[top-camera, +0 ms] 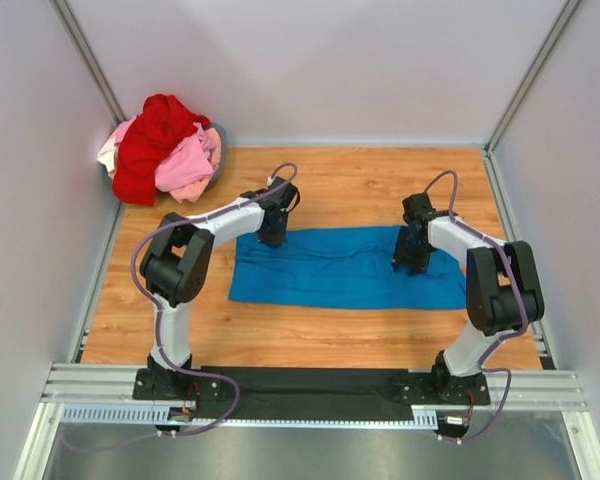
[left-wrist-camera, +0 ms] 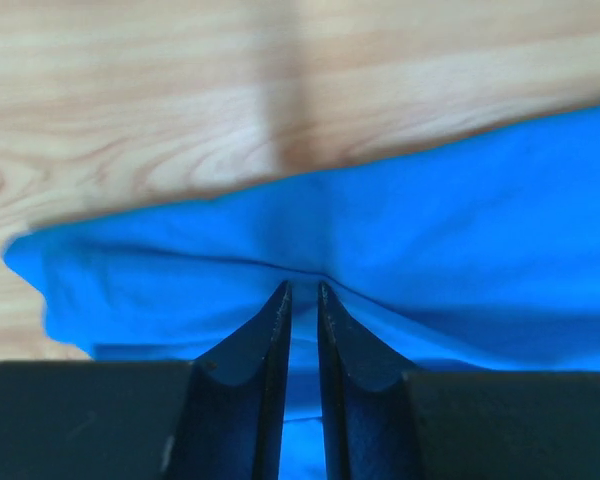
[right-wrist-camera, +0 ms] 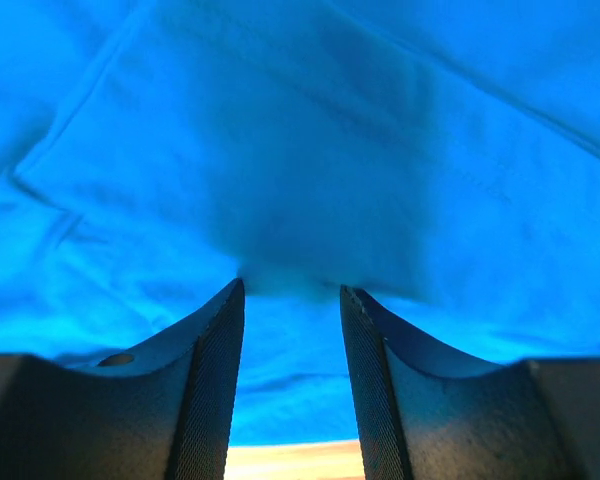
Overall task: Fold and stack the t-shirts
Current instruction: Fold the tshirt
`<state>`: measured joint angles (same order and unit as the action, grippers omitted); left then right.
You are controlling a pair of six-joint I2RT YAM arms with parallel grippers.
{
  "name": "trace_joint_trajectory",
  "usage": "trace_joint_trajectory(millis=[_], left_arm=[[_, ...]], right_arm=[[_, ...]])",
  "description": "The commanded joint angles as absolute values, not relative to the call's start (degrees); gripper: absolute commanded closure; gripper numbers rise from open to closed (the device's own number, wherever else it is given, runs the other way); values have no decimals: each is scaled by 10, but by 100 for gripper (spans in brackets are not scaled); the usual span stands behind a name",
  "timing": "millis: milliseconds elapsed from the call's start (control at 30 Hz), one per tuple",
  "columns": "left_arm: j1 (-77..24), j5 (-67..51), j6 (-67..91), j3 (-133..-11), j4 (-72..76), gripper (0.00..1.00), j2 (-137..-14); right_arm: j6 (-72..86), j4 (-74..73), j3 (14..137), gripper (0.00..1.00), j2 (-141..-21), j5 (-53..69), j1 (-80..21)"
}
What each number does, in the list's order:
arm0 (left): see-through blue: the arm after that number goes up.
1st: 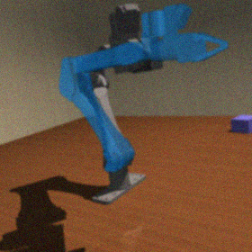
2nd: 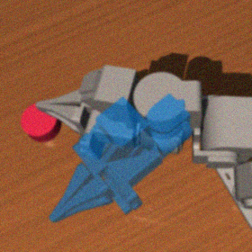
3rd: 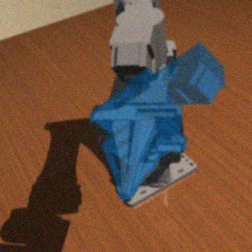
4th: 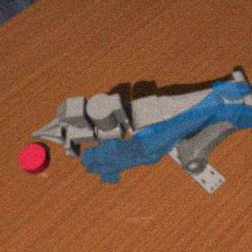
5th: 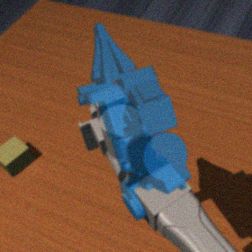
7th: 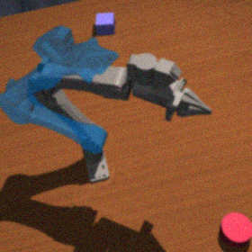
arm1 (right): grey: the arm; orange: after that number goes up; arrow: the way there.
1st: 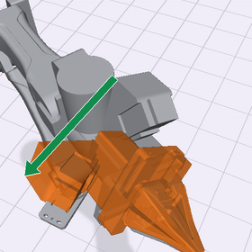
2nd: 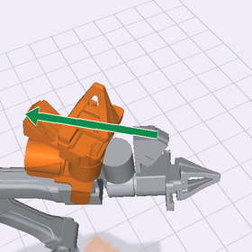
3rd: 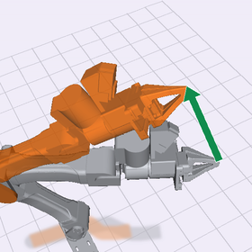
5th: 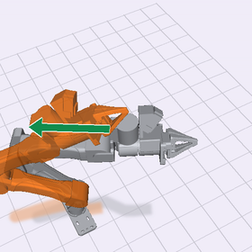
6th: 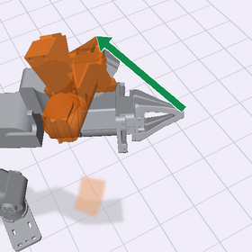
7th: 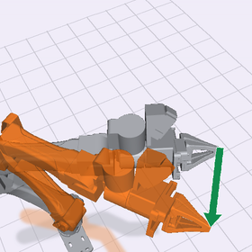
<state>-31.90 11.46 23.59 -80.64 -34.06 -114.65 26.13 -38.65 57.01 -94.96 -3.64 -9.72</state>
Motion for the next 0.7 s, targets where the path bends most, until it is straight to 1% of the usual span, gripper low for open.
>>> trace_joint_trajectory(millis=[0, 100, 133, 200, 233, 267, 367, 400, 433, 500, 533, 567, 633, 667], left_arm=[[-321, 103, 228, -812, -352, 77, -1170], [-322, 88, 239, -788, -351, 76, -1170], [-322, 82, 243, -781, -354, 76, -1168], [-322, 67, 256, -741, -358, 76, -1151], [-322, 55, 271, -721, -353, 76, -1141], [-323, 42, 279, -676, -341, 76, -1113], [-335, 6, 336, -607, -316, 76, -1046], [-342, -12, 353, -573, -314, 76, -1033], [-365, -23, 364, -558, -310, 76, -1021], [-404, -35, 399, -534, -319, 74, -996], [-425, -39, 409, -529, -321, 74, -988], [-470, -46, 425, -520, -319, 74, -974], [-505, -72, 471, -513, -307, 74, -962], [-528, -76, 483, -513, -308, 73, -949]], right_arm=[[266, -364, 613, 55, -993, -21, -98], [264, -373, 670, 55, -1048, -18, -98], [262, -384, 696, 55, -1085, -18, -98], [255, -399, 783, 55, -1129, -13, -98], [251, -424, 816, 56, -1176, -8, -98], [250, -434, 885, 57, -1200, 15, -99], [251, -485, 999, 61, -1296, 56, -107], [252, -508, 1072, 61, -1319, 71, -117], [253, -518, 1117, 61, -1364, 83, -123], [251, -553, 1198, 60, -1412, 117, -147], [244, -567, 1295, 60, -1461, 129, -155], [236, -578, 1339, 59, -1487, 154, -163], [226, -597, 1440, 56, -1543, 170, -185], [228, -596, 1455, 55, -1553, 162, -189]])
